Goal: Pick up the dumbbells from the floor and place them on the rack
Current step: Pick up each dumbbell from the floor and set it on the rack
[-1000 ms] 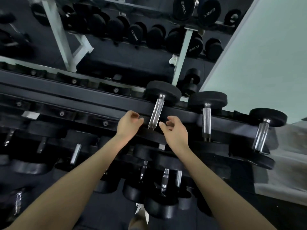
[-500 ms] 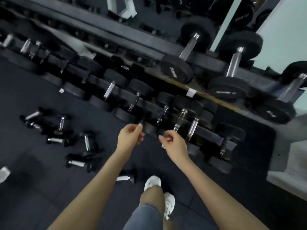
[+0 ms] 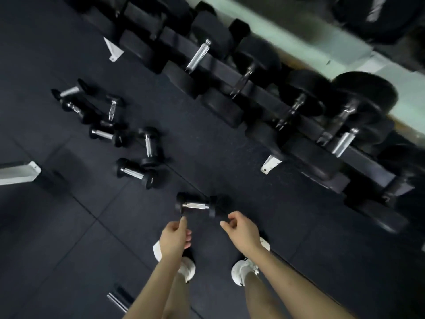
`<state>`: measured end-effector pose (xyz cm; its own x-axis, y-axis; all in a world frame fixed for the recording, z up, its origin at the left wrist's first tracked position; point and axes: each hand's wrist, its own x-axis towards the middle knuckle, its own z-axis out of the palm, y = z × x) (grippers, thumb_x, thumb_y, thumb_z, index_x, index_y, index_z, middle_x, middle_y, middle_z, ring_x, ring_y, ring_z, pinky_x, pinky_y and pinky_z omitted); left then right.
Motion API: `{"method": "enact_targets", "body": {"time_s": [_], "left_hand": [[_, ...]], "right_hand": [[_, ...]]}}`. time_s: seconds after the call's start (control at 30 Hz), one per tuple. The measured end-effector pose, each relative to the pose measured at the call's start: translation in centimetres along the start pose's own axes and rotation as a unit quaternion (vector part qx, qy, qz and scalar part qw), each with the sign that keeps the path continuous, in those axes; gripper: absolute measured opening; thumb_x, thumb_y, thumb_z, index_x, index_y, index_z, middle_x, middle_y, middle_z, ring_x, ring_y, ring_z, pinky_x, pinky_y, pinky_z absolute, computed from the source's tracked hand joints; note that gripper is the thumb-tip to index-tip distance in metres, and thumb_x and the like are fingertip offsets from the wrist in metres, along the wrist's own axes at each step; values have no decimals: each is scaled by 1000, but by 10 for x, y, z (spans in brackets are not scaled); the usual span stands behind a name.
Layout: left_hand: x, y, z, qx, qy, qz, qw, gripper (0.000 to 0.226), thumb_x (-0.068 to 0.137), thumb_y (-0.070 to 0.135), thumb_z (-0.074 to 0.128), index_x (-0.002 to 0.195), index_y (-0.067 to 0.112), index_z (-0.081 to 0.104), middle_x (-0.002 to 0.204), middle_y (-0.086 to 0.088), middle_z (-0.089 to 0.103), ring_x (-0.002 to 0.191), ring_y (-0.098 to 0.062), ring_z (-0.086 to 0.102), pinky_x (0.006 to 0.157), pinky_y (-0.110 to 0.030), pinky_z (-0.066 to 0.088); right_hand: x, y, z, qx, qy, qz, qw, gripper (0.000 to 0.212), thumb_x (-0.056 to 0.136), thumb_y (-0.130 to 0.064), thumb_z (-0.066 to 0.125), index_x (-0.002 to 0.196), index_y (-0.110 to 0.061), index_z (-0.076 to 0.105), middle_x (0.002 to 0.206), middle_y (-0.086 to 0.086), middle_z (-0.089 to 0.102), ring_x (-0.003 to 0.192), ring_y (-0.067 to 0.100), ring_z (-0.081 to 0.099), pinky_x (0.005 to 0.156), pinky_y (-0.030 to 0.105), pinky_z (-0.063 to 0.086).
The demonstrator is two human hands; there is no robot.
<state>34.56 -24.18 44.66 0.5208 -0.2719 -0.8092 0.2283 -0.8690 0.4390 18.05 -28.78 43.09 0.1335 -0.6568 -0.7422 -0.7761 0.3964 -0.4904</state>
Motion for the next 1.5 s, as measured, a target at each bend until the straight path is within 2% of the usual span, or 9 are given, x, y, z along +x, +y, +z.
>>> {"method": "enact_targets", "body": {"time_s": [0.17, 0.47, 0.6, 0.83, 0.97, 1.07, 1.23, 1.37, 1.5], "left_hand": [[99, -44, -7, -44, -11, -61, 997, 33, 94, 33, 51, 99, 2, 57, 77, -10, 62, 66, -21, 58, 55, -28, 50], [275, -123, 38, -128, -50, -162, 977, 36, 95, 36, 47, 101, 3, 57, 82, -9, 60, 73, -19, 60, 65, -29, 56], [338, -163, 81, -168, -38, -169, 970, 46, 95, 42, 45, 113, 1, 53, 83, -7, 55, 76, -18, 56, 73, -33, 53], [416, -210, 148, -232, -56, -173, 956, 68, 88, 59, 44, 137, 11, 41, 135, -15, 53, 120, -25, 54, 106, -44, 41], [445, -213, 172, -298, -5, -181, 937, 54, 92, 45, 49, 129, 6, 45, 127, -11, 59, 115, -28, 58, 94, -39, 48], [452, -210, 178, -384, 13, -186, 904, 46, 94, 32, 52, 132, 8, 42, 132, -15, 55, 115, -32, 58, 94, -46, 50], [448, -199, 169, -402, 31, -237, 884, 44, 94, 26, 53, 132, 5, 44, 129, -16, 56, 106, -30, 60, 85, -38, 50], [418, -182, 155, -341, 20, -233, 910, 37, 95, 26, 52, 126, 6, 47, 104, -11, 62, 93, -26, 62, 85, -39, 50], [365, -150, 131, -292, 3, -215, 932, 22, 93, 24, 55, 110, 11, 53, 96, -7, 62, 86, -24, 62, 88, -44, 52]], "right_hand": [[70, -2, 82, -77, 2, -1, 997, 42, 88, -43, 59, 120, -16, 58, 100, -2, 66, 97, 16, 61, 79, 26, 45], [231, 46, 208, -238, 17, -83, 968, 47, 80, -45, 68, 112, -12, 64, 106, 7, 70, 102, 30, 61, 85, 36, 47], [306, 75, 234, -340, -49, -121, 931, 53, 84, -52, 58, 124, -17, 56, 120, 5, 65, 114, 26, 55, 99, 35, 35], [408, 109, 267, -464, -215, -118, 851, 71, 84, -64, 48, 139, -20, 39, 129, 6, 61, 125, 23, 52, 118, 41, 15], [431, 110, 281, -462, -305, -98, 827, 62, 80, -67, 52, 122, -21, 50, 115, 2, 67, 109, 25, 60, 98, 34, 37], [436, 110, 280, -477, -319, -108, 812, 48, 80, -65, 55, 104, -23, 57, 103, 0, 68, 100, 24, 62, 77, 28, 35], [422, 107, 275, -451, -294, -86, 838, 40, 87, -54, 55, 107, -19, 61, 104, 6, 67, 104, 27, 56, 78, 28, 34], [389, 98, 264, -435, -297, -48, 849, 47, 85, -58, 56, 107, -17, 62, 102, 9, 68, 99, 29, 63, 78, 32, 48], [334, 73, 229, -394, -286, -33, 873, 48, 86, -56, 55, 108, -15, 61, 107, 10, 68, 103, 29, 62, 78, 33, 44]]}}
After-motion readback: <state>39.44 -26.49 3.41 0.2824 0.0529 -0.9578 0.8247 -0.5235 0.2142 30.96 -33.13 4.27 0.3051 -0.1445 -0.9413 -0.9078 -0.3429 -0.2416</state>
